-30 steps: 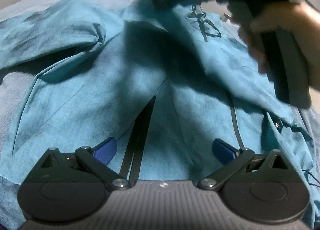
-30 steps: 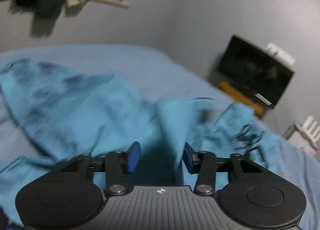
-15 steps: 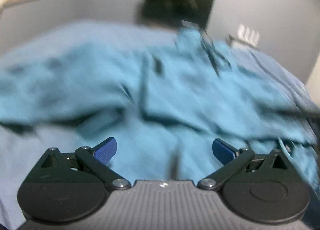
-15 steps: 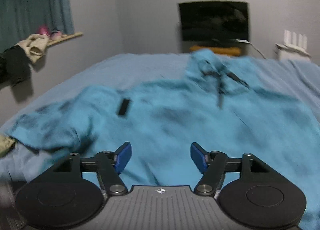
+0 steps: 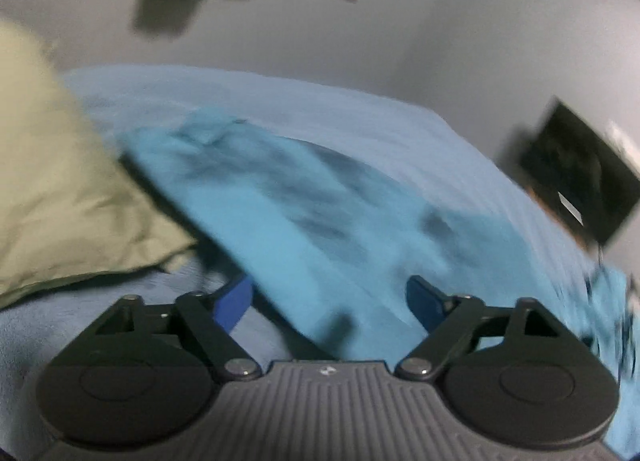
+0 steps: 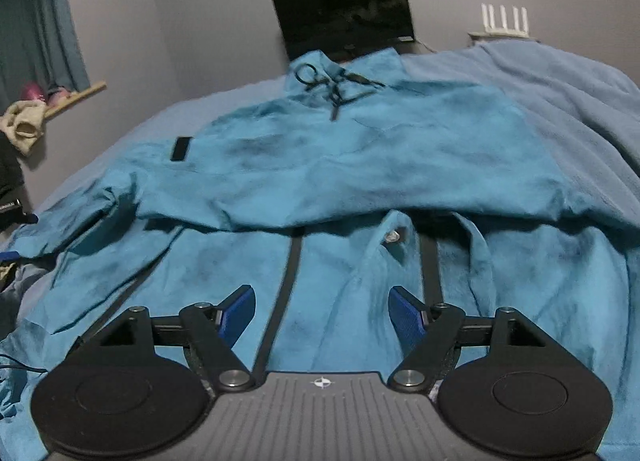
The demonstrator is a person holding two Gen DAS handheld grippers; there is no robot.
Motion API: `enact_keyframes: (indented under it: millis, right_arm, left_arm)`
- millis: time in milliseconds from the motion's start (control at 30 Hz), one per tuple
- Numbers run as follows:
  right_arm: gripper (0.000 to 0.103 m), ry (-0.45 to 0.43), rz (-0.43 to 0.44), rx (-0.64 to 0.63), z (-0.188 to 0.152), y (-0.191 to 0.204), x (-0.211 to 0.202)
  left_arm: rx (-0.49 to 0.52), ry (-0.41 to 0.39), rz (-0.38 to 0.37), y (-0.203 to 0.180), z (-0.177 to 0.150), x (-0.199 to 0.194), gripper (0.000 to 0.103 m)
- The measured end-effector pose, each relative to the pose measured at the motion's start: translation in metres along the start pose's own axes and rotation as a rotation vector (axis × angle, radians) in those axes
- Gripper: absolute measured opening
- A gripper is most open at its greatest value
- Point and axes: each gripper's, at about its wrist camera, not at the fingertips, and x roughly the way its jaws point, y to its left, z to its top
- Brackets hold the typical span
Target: Fold large clothes
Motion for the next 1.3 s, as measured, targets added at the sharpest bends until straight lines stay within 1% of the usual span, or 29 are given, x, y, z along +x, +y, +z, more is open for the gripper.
enact_keyframes:
  millis: [33, 67, 100, 133, 267, 300, 333, 400, 433, 467, 500, 533, 600, 667, 700, 800, 867, 933, 1000, 1033, 1067, 1100, 1167, 1200, 1233, 1267, 1300]
  right_arm:
    - [0.077, 0.002, 0.002, -0.016, -0.001, 0.003, 0.0]
    - [0.077, 0.006, 0.002, -0.028, -0.003, 0.005, 0.001]
    - [0.077, 0.01, 0.001, -0.037, -0.002, 0.007, 0.001]
    - [0.077, 0.013, 0.0, -0.041, -0.003, 0.009, 0.002]
    - [0.078, 0.017, 0.003, -0.045, -0.003, 0.012, 0.004]
    - [0.078, 0.018, 0.005, -0.046, -0.004, 0.011, 0.004]
    - [0.078, 0.018, 0.005, -0.047, -0.004, 0.011, 0.005]
    - [0.078, 0.016, 0.007, -0.051, -0.004, 0.01, 0.006]
    - [0.078, 0.015, 0.007, -0.052, -0.004, 0.011, 0.007]
    - [0.078, 0.015, 0.007, -0.054, -0.004, 0.012, 0.008]
    - [0.078, 0.017, 0.007, -0.056, -0.004, 0.011, 0.009]
    - [0.078, 0.017, 0.007, -0.058, -0.004, 0.011, 0.01]
    - [0.078, 0.017, 0.007, -0.061, -0.005, 0.012, 0.012]
    - [0.078, 0.016, 0.008, -0.06, -0.005, 0.011, 0.013]
    - [0.078, 0.015, 0.01, -0.058, -0.005, 0.011, 0.013]
    - [0.078, 0.013, 0.012, -0.056, -0.005, 0.01, 0.013]
    - [0.078, 0.013, 0.013, -0.056, -0.005, 0.011, 0.014]
    - [0.079, 0.011, 0.014, -0.057, -0.005, 0.01, 0.013]
    - [0.079, 0.013, 0.015, -0.057, -0.005, 0.01, 0.013]
    - [0.079, 0.012, 0.014, -0.057, -0.005, 0.01, 0.014]
    - [0.079, 0.012, 0.015, -0.057, -0.006, 0.01, 0.014]
    - [0.079, 0.011, 0.015, -0.06, -0.006, 0.011, 0.015]
    - [0.08, 0.011, 0.013, -0.067, -0.007, 0.013, 0.016]
    - [0.08, 0.011, 0.012, -0.072, -0.008, 0.013, 0.017]
    - [0.08, 0.009, 0.01, -0.076, -0.008, 0.014, 0.017]
    - [0.08, 0.008, 0.008, -0.08, -0.009, 0.015, 0.018]
    - [0.08, 0.006, 0.006, -0.086, -0.009, 0.015, 0.018]
  left_arm:
    - [-0.027, 0.002, 0.017, 0.011, 0.002, 0.005, 0.07]
    - [-0.051, 0.006, 0.032, 0.019, 0.005, 0.013, 0.067]
    - [-0.069, 0.005, 0.033, 0.026, 0.007, 0.02, 0.06]
    - [-0.087, 0.0, 0.028, 0.033, 0.007, 0.024, 0.056]
    - [-0.136, -0.043, -0.043, 0.045, 0.01, 0.036, 0.056]
    - [-0.151, -0.052, -0.059, 0.049, 0.01, 0.038, 0.053]
    - [-0.169, -0.061, -0.078, 0.053, 0.01, 0.038, 0.04]
    - [-0.173, -0.079, -0.09, 0.056, 0.009, 0.034, 0.025]
    - [-0.156, -0.101, -0.09, 0.055, 0.008, 0.03, 0.013]
    - [-0.134, -0.122, -0.082, 0.05, 0.008, 0.025, 0.011]
    - [-0.12, -0.145, -0.078, 0.046, 0.009, 0.019, 0.006]
    - [-0.122, -0.169, -0.086, 0.044, 0.011, 0.013, 0.003]
    - [-0.134, -0.228, -0.118, 0.038, 0.016, -0.002, 0.0]
    - [-0.099, -0.294, -0.157, 0.025, 0.021, -0.019, 0.0]
    - [-0.072, -0.326, -0.185, 0.015, 0.023, -0.029, 0.0]
    - [0.027, -0.393, -0.331, -0.024, 0.023, -0.062, 0.0]
    - [0.113, -0.422, -0.433, -0.057, 0.015, -0.081, 0.0]
    - [0.214, -0.435, -0.553, -0.092, -0.001, -0.103, 0.0]
    - [0.313, -0.425, -0.665, -0.121, -0.024, -0.123, 0.0]
    - [0.361, -0.404, -0.721, -0.135, -0.039, -0.131, 0.0]
    - [0.406, -0.373, -0.776, -0.147, -0.054, -0.138, 0.0]
    - [0.43, -0.336, -0.826, -0.156, -0.07, -0.142, 0.0]
    - [0.482, -0.224, -0.92, -0.173, -0.105, -0.148, 0.0]
    - [0.518, -0.174, -0.948, -0.182, -0.123, -0.149, 0.0]
    - [0.554, -0.141, -0.963, -0.189, -0.141, -0.15, 0.0]
    - [0.592, -0.104, -0.969, -0.194, -0.16, -0.147, 0.0]
    - [0.627, -0.047, -0.963, -0.2, -0.177, -0.144, 0.0]
